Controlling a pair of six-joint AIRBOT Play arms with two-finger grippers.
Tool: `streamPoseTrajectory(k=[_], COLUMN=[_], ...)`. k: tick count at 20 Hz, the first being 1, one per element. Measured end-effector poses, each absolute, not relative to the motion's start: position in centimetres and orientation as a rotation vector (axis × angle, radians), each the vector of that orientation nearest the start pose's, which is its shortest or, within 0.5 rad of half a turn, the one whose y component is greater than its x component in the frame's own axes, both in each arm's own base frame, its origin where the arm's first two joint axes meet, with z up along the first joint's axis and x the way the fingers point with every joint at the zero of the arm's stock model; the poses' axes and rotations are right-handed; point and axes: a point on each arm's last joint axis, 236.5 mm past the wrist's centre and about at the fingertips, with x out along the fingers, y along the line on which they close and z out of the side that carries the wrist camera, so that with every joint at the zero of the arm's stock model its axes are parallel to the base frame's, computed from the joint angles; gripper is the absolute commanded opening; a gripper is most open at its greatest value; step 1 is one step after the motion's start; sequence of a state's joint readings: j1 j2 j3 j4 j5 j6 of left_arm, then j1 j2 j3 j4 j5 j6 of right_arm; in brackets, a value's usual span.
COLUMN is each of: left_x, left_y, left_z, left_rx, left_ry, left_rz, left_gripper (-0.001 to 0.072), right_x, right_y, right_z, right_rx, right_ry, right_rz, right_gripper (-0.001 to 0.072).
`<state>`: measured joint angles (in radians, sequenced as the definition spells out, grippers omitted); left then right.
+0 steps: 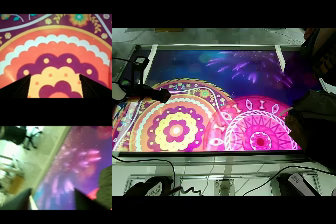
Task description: Fold the clothes and pants, and hang the long-sleeved shirts on hangers.
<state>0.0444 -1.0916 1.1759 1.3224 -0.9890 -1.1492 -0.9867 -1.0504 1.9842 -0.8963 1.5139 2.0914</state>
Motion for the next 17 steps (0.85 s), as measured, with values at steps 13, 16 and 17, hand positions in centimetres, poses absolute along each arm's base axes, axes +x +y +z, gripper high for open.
streamPoseTrajectory(k=[13,16,17], left_x=[41.2,41.1,41.1], left_y=[-3.0,-3.0,-3.0], left_z=[11.4,11.3,11.3], left_rx=[0.152,0.152,0.153], left_ry=[0.854,0.855,0.855], left_rz=[-0.275,-0.275,-0.275], left_gripper=[0.0691,0.0691,0.0691], right_x=[36.6,36.5,36.7], right_y=[13.4,21.0,22.4], right_z=[27.1,23.4,22.1], right_rx=[0.423,0.197,0.149], right_ry=[0.858,0.881,0.889], right_rz=[0.465,0.567,0.555], right_gripper=[0.0025,0.0025,0.0025])
